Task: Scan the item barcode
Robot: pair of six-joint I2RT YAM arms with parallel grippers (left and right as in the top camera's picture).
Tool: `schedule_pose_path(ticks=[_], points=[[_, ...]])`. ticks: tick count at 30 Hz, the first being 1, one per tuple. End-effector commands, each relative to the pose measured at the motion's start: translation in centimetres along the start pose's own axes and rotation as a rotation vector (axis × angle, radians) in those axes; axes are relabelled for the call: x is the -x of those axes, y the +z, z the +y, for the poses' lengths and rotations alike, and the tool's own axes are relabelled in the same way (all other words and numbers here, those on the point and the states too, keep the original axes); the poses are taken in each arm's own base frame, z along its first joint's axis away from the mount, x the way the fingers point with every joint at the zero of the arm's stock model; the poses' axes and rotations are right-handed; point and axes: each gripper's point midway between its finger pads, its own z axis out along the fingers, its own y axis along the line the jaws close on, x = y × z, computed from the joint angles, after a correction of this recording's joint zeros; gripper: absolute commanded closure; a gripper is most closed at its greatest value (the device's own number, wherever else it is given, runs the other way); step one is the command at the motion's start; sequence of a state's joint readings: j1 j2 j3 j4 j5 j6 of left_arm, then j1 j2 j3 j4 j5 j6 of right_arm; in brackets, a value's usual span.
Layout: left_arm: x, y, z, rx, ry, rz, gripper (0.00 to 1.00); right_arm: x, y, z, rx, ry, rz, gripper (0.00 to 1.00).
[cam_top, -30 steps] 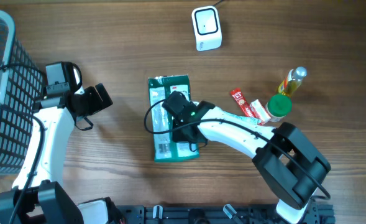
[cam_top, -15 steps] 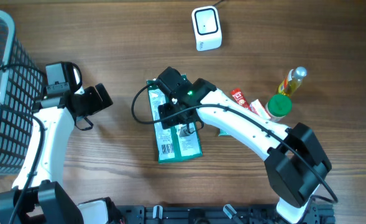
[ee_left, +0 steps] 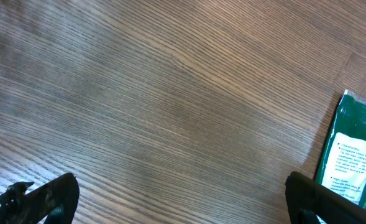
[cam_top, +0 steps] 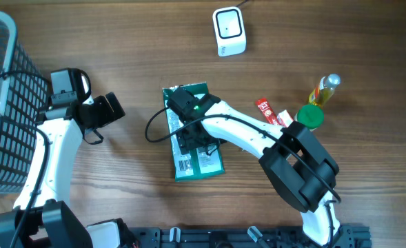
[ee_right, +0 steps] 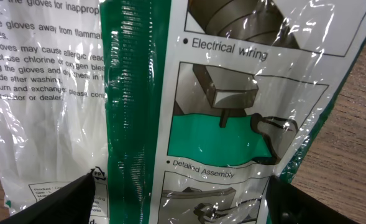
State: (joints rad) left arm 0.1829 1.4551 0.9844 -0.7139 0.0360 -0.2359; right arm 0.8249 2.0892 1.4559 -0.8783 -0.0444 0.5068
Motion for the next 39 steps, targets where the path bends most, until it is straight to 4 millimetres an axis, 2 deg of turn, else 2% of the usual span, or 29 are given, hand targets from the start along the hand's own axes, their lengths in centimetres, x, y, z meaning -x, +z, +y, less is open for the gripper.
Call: schedule_pose_path(ticks=[1,6,8,15,23,26,27,29,33,35,39], points=[[-0.3,0.1,-0.2,-0.007,0.023,0.009,0.0,-0.3,0.9,0.0,-0.01,-0.006,0.025,0.11],[-0.3,0.1,-0.2,-0.007,0.023,0.009,0.0,1.0,-1.5,-0.2,-0.031,-0.001,0.004,0.1],[-0.3,0.1,-0.2,-0.007,0.023,0.009,0.0,0.9,-1.7,-0.9,-0.069,0.0,0.006,0.09],[-0.3,0.1,-0.2,-0.007,0.023,0.009,0.0,-0.6,-0.3,-2.0,-0.113,0.03,0.052,0.04],[-0.3,0.1,-0.2,-0.007,0.023,0.009,0.0,-1.0,1.0,-2.2,-0.104,0.059,0.052,0.05],[-0.3,0.1,-0.2,-0.007,0.023,0.009,0.0,-1.1,1.5,-1.5,-0.068,0.06,0.065,0.21],[-0.3,0.1,-0.2,-0.007,0.023,0.009,0.0,-1.1,1.9,-1.3,-0.058,0.061,0.072,0.34],[-0.3,0.1,-0.2,-0.007,0.023,0.009,0.0,-1.2,2.0,-1.0,-0.046,0.061,0.079,0.53],[-0.3,0.1,-0.2,-0.007,0.023,0.009,0.0,-0.7,1.5,-1.0,-0.032,0.062,0.069,0.88],[-0.3,0.1,-0.2,-0.007,0.023,0.009,0.0,0.5,0.3,-0.9,-0.012,0.047,0.035,0.96],[-0.3,0.1,-0.2,-0.007,0.023,0.009,0.0,3.3,-5.1,-1.1,-0.008,-0.024,-0.13,0.96]])
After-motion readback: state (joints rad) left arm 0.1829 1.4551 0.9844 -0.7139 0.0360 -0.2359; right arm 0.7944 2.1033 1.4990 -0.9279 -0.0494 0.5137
